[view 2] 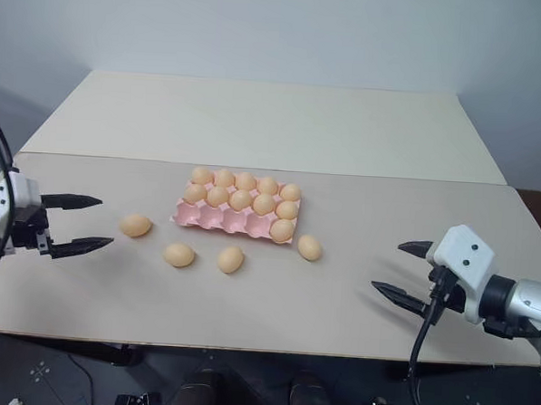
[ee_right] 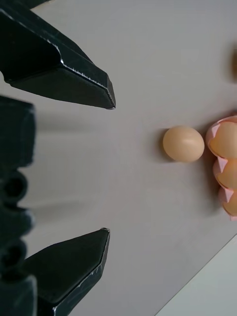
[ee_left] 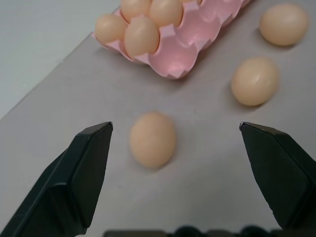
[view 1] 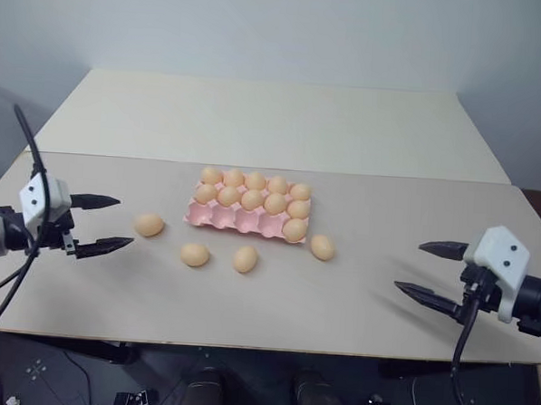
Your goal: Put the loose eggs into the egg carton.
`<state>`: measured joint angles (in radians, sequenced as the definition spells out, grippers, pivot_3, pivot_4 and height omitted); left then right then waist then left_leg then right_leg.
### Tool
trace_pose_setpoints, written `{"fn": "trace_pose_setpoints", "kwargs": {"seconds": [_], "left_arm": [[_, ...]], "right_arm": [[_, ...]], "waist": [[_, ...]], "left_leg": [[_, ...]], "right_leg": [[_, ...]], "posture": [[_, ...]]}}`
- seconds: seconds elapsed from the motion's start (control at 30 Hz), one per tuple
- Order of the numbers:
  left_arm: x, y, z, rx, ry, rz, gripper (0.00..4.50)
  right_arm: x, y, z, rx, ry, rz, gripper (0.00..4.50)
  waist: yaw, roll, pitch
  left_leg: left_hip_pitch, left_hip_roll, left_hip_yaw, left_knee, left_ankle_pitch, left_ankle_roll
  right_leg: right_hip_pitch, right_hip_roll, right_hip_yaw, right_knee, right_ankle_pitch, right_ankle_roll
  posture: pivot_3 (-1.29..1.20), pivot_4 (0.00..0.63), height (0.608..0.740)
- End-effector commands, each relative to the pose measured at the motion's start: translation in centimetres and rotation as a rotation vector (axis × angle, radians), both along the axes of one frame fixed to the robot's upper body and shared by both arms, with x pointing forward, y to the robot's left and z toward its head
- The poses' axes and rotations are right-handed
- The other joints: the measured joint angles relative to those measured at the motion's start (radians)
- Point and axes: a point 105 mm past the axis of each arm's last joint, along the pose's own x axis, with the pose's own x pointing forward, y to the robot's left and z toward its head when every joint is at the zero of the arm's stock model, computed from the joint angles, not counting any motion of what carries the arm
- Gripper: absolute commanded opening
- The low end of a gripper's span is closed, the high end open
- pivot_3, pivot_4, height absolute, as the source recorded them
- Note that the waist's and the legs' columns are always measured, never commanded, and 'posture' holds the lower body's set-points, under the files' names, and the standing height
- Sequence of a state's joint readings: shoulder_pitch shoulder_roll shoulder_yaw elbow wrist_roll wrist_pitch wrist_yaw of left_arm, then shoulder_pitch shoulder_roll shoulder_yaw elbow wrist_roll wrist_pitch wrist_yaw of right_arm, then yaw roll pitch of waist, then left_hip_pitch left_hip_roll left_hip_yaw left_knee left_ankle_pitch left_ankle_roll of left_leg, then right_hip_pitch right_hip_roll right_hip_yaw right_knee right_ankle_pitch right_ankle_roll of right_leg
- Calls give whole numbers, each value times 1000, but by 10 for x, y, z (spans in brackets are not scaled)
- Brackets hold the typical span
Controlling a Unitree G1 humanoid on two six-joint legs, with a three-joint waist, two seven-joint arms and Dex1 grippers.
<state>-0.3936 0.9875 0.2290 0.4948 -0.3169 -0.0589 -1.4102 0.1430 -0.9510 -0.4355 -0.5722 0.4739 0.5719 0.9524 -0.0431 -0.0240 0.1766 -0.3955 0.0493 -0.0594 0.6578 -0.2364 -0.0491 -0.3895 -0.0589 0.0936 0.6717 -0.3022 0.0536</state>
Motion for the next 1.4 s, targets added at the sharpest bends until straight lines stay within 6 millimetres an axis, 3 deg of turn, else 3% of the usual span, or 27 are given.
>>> {"fn": "trace_pose_setpoints", "kwargs": {"seconds": [0.03,0.27,0.53,0.97,1.07,1.27,1.4], "left_arm": [[12,1,-4,33,-12,-5,4461],[36,-2,-21,87,-20,25,4461],[61,-14,-27,47,-74,82,4461],[51,-6,-34,55,-12,71,4461],[52,-5,-35,45,-9,88,3830],[57,-6,-38,47,-17,122,1967],[57,-9,-39,44,-20,111,1967]], "right_arm": [[-2,14,3,13,-33,24,4500],[-4,20,0,30,-38,23,4500],[-4,19,0,35,-46,4,4500],[-2,13,-3,24,-42,-26,4500],[2,14,-4,26,-44,-25,4500],[5,11,-4,18,-47,-28,4500],[4,10,-4,14,-47,-34,4500]], "waist": [[1,0,0],[2,0,0],[2,0,0],[0,0,0],[1,-1,0],[1,-1,0],[1,0,0]], "left_leg": [[0,0,0,0,0,0],[-1,0,-1,1,0,0],[-1,-1,-2,2,0,0],[-1,-1,-2,1,0,0],[-1,-1,-2,2,0,0],[-1,-1,-2,2,0,0],[-1,-1,-2,2,0,0]], "right_leg": [[0,0,0,0,0,0],[0,0,-1,0,0,0],[0,0,-1,1,0,0],[0,0,-1,1,0,1],[0,0,-1,2,0,1],[0,0,-1,2,0,1],[0,0,-1,2,0,1]], "posture": [[0,150,740],[0,150,740],[0,150,740],[0,150,740],[0,150,740],[0,150,740],[0,150,740]]}}
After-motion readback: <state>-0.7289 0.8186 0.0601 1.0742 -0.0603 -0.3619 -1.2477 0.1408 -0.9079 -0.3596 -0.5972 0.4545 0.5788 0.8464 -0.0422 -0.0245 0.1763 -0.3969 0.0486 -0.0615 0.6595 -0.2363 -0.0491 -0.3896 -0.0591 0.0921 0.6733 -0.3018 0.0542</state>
